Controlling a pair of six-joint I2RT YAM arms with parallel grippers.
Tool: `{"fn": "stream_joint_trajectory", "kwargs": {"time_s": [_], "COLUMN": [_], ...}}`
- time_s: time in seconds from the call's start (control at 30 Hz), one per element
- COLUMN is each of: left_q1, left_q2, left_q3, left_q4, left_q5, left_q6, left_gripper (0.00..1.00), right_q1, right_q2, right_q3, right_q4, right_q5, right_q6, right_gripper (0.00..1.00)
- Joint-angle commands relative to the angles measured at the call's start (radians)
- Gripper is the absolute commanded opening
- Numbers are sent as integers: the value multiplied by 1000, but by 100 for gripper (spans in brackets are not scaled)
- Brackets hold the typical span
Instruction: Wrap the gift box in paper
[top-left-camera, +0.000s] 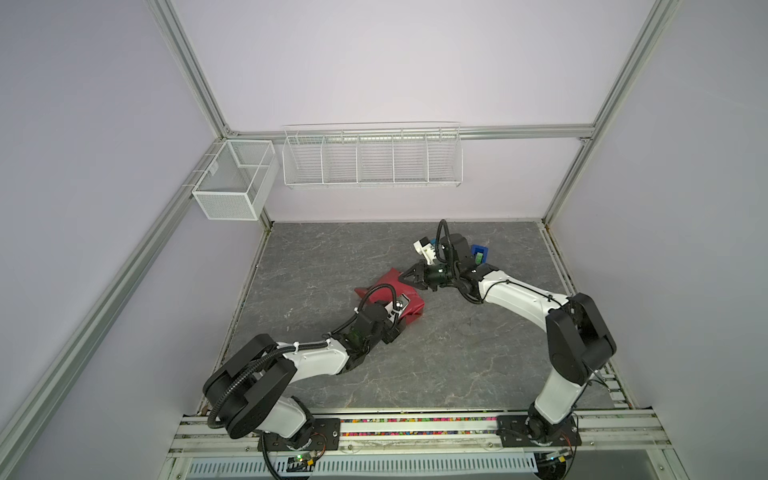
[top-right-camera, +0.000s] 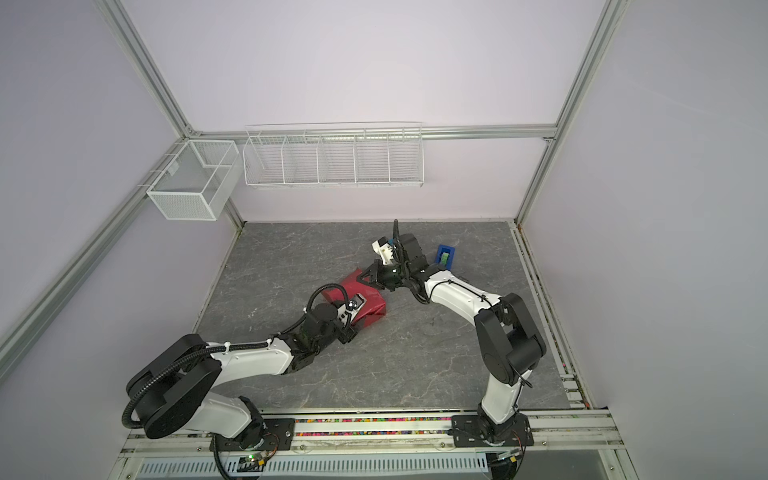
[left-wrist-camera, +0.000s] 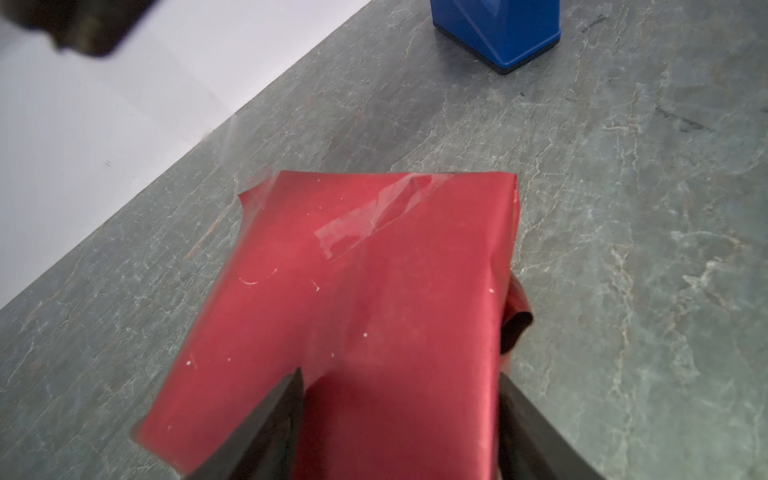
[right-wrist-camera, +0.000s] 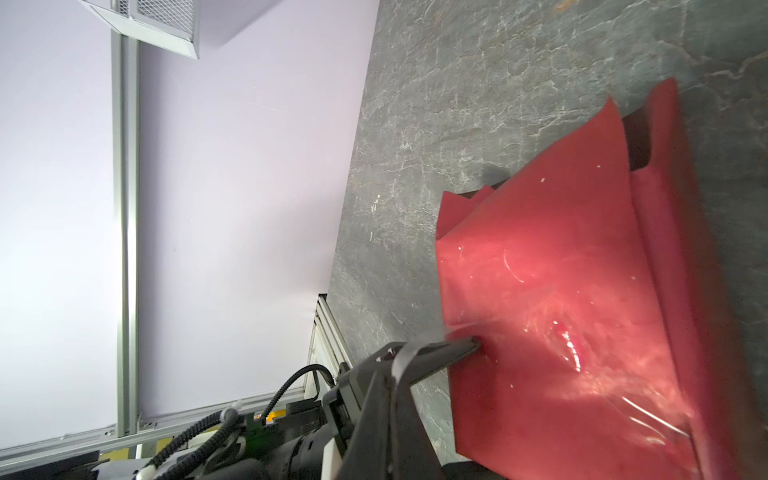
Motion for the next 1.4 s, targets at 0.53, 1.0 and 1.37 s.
{"fn": "stream_joint_trajectory", "kwargs": {"time_s": [0.53, 1.0, 1.37], "left_q1": [-1, 0, 0], "left_q2": [8, 9, 5], "left_q3": [-8, -7, -8], "left_q4": [0, -1, -3], "left_q5": [-24, -24, -23], "left_q6": [-23, -23, -26], "left_gripper": [70, 70, 70], "right_q1": [48, 69, 69], "right_q2": [-73, -137, -183], "right_q3": [-295, -356, -332], "right_q4": [190, 195, 146], "right_q5": [-1, 41, 62], "right_q6": [191, 224, 200], "right_gripper": [7, 7, 7]}}
